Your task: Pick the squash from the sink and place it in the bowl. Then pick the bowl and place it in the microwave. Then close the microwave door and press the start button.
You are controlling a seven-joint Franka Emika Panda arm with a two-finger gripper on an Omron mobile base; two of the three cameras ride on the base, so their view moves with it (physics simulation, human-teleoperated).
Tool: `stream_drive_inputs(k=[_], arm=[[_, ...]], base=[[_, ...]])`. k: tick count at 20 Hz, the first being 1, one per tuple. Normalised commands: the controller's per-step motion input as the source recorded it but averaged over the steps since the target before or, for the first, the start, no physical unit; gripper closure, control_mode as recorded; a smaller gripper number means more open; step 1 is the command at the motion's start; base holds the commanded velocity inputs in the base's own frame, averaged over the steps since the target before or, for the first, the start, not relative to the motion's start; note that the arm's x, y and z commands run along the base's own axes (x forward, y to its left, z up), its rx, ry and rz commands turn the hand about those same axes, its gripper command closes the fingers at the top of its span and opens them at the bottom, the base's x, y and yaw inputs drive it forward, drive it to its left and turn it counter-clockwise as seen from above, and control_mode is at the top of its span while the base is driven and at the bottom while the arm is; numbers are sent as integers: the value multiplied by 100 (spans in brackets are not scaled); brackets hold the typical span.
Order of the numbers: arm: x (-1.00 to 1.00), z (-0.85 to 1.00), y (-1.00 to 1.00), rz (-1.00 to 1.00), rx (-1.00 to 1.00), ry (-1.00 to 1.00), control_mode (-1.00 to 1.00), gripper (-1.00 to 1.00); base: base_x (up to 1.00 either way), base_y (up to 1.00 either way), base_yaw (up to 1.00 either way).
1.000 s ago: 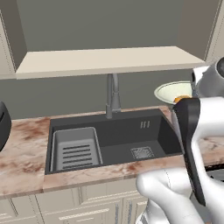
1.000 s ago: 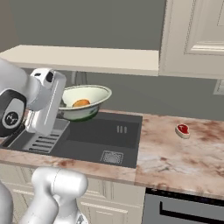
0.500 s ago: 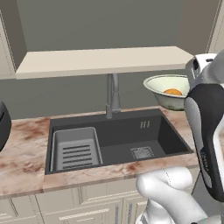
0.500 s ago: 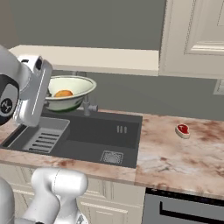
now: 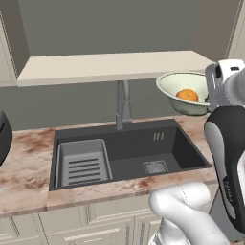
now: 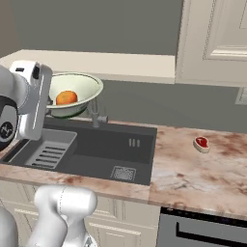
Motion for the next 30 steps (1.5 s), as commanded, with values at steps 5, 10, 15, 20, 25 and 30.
stream_drive_inputs(k=[5,10,15,20,25,30], arm=[[-8,0,0,0,0,-12,-100,100],[0,0,0,0,0,0,100,100],[0,0,0,0,0,0,100,100],[0,0,0,0,0,0,100,100],[0,0,0,0,0,0,100,100],[0,0,0,0,0,0,100,100]], base=[[0,0,0],[0,0,0],[-28,0,0],[-61,0,-3],[-45,0,-5],[-18,0,-1]])
